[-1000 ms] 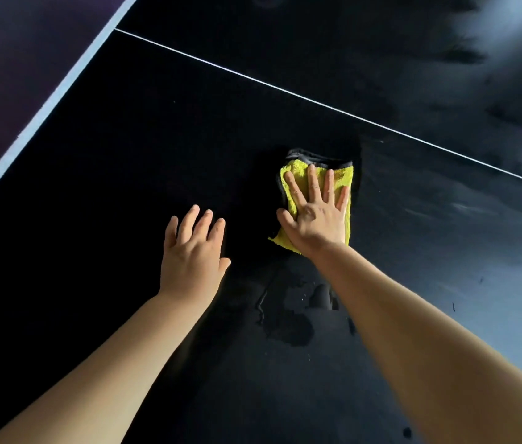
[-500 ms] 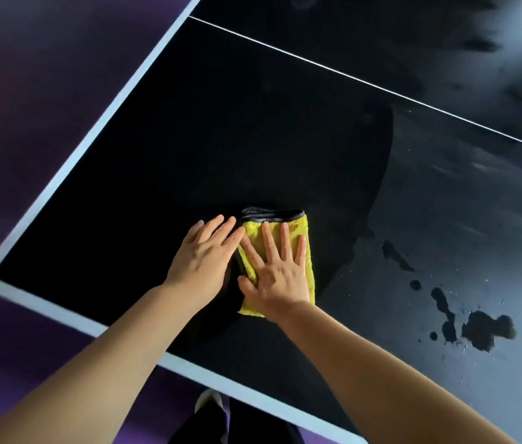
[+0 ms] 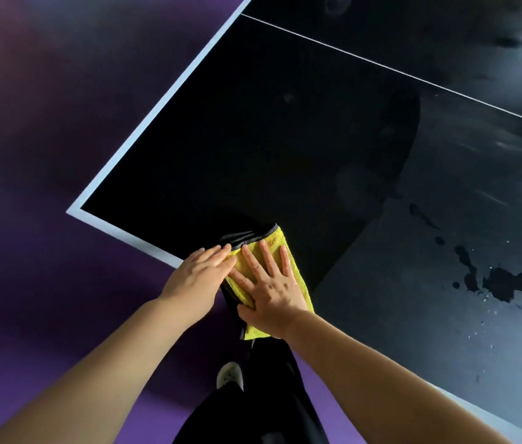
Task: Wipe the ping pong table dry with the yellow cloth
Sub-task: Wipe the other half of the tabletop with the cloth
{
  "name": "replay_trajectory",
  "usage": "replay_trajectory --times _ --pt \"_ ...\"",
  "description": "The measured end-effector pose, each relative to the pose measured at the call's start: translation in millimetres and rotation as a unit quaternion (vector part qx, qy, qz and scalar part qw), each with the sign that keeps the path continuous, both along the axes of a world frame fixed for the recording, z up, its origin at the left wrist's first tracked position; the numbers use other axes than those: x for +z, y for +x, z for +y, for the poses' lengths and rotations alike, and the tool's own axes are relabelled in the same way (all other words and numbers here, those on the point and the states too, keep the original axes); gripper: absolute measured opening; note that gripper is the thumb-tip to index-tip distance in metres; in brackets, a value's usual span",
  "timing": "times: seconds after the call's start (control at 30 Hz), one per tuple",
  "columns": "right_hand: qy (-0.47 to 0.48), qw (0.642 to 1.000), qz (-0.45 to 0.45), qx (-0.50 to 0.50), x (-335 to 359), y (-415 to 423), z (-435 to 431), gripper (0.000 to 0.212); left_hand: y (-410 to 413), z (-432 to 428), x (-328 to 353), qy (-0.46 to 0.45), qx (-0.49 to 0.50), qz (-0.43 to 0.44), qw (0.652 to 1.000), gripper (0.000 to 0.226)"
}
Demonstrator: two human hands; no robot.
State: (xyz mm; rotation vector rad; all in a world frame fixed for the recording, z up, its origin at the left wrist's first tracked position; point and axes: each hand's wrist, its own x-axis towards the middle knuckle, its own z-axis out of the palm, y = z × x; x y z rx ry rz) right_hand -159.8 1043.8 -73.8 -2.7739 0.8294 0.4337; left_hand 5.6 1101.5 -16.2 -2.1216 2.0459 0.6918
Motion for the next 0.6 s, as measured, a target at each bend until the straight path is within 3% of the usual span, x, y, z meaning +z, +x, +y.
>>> replay_trajectory --times 0.13,0.37,0.6 --pt "-0.006 1.000 0.000 0.017 -2.4 -26.5 7.0 0.073 -16.3 11.2 2.0 0.016 0.001 0.045 0.999 0.074" --pt "-0.003 1.000 -0.011 0.008 -2.3 -80.0 -10.9 0.076 -62.8 -14.4 3.3 0.006 -0.037 0.045 0.998 0.069" --pt "-0.012 0.999 -0.025 -0.017 -2.2 -123.0 -77.0 0.075 -103.5 -75.9 -5.2 -0.030 -0.040 0.061 0.997 0.070"
